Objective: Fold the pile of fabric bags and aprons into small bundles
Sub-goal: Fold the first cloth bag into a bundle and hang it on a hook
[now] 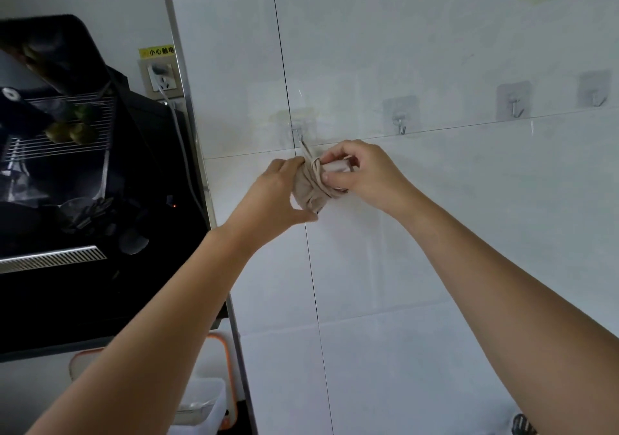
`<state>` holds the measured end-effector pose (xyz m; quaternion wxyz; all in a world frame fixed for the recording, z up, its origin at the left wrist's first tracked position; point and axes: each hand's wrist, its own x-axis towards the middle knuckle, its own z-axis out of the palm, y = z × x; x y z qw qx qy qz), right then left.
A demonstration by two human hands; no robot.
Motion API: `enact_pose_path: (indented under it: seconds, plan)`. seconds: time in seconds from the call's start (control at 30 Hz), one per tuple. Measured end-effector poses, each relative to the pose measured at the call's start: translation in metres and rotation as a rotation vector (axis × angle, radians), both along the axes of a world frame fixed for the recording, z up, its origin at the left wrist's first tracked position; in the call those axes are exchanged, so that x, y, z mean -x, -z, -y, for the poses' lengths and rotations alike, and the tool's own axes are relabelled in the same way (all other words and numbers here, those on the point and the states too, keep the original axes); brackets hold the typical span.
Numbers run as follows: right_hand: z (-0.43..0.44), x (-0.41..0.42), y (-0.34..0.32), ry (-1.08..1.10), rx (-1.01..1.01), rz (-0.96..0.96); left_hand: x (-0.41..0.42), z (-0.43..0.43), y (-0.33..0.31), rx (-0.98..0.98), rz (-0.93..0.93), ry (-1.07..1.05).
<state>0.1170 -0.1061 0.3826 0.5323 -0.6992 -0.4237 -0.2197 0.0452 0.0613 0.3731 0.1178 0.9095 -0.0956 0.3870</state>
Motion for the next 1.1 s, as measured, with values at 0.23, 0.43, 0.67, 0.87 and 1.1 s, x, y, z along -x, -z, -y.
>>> enact_pose_path:
  seconds: [0.23, 0.43, 0.67, 0.87, 1.1]
  plan:
    - [0.002, 0.001, -0.007, -0.012, 0.178, -0.060, -0.011, 0.008, 0.022, 0.215, 0.252, 0.024]
    - [0.004, -0.001, -0.004, -0.066, 0.205, -0.082, -0.016, 0.009, 0.011, 0.320, 0.254, 0.007]
    - [-0.001, -0.001, 0.014, -0.199, 0.106, -0.173, -0.013, 0.003, 0.004, 0.294, 0.198, 0.030]
    - [0.001, -0.002, 0.015, -0.045, 0.063, -0.018, -0.011, -0.005, 0.006, 0.179, 0.144, -0.028]
    - [0.018, -0.002, 0.029, 0.019, 0.160, 0.060, -0.003, -0.004, 0.019, 0.212, 0.140, -0.033]
